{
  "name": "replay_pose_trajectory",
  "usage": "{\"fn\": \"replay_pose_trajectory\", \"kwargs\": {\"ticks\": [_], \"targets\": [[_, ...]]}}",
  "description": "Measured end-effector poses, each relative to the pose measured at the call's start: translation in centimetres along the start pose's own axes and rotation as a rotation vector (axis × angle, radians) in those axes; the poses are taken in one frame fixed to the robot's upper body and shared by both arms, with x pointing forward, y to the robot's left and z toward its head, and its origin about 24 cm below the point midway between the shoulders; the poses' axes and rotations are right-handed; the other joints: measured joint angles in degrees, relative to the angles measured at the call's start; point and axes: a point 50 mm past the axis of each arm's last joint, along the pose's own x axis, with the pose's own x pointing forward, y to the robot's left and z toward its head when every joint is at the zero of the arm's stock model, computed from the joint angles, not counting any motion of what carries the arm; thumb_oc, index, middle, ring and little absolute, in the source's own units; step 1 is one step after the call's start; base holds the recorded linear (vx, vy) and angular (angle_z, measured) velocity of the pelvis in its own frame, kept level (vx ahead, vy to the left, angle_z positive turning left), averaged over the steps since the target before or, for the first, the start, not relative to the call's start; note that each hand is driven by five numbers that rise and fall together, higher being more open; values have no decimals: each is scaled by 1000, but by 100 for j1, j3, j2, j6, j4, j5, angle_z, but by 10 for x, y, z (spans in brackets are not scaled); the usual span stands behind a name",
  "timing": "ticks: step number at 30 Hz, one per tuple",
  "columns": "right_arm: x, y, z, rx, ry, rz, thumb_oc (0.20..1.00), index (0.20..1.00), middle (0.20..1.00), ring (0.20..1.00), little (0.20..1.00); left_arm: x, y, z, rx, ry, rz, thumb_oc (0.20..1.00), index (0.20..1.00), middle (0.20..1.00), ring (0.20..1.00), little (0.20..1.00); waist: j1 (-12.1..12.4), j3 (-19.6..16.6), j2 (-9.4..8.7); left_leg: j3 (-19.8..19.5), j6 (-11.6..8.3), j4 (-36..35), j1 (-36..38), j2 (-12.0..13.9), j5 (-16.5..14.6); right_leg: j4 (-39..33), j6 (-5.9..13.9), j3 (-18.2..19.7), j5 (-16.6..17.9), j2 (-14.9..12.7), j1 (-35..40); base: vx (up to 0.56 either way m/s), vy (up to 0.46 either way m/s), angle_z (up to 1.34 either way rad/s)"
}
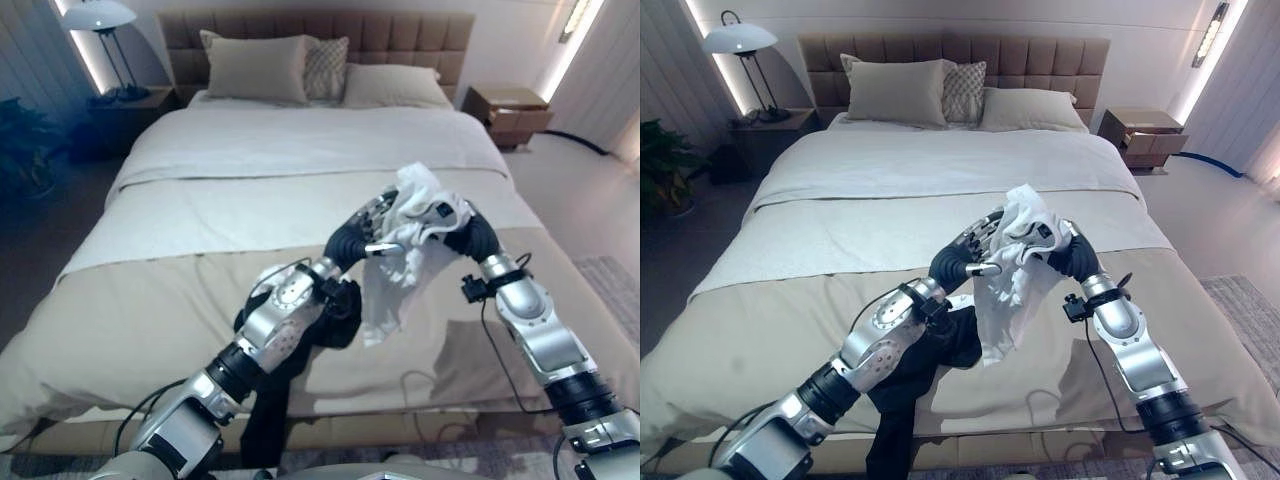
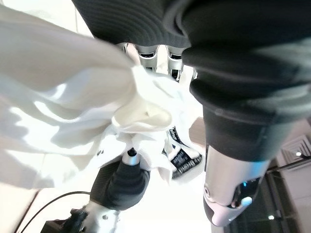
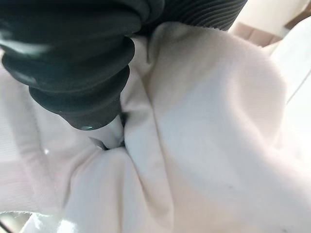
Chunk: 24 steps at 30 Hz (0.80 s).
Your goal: Pick up clothes into the bucket
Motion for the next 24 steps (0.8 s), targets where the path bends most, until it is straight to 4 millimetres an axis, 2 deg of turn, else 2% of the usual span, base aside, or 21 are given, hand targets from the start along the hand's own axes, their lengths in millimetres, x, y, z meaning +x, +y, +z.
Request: {"fn": "replay_pose_trajectory", "kwargs": {"ticks": [14,21,24], "targets": [[-1,-1,-7,-29,42,-28,200,200,200,200,200,0,-4,-8,-9,61,-17,1000,1000,1000,1000,1000,72,89,73,0,0,-3,-65,-17,0,-101,17,-14,16,-1,-13,0,0,0],[0,0,-7,-15,40,-31,200,200,200,200,200,0,2,0,219,76,-36,1000,1000,1000,1000,1000,97,238,72,-18,-2,-2,-61,-37,0,-154,21,-74,20,4,50,0,-3,3],[0,-3,-5,30,33,-47,200,200,200,200,200,-5,4,8,401,73,-71,1000,1000,1000,1000,1000,100,306,70,-17,-2,-2,-45,-38,0,-156,22,-75,20,8,68,0,0,0]]}}
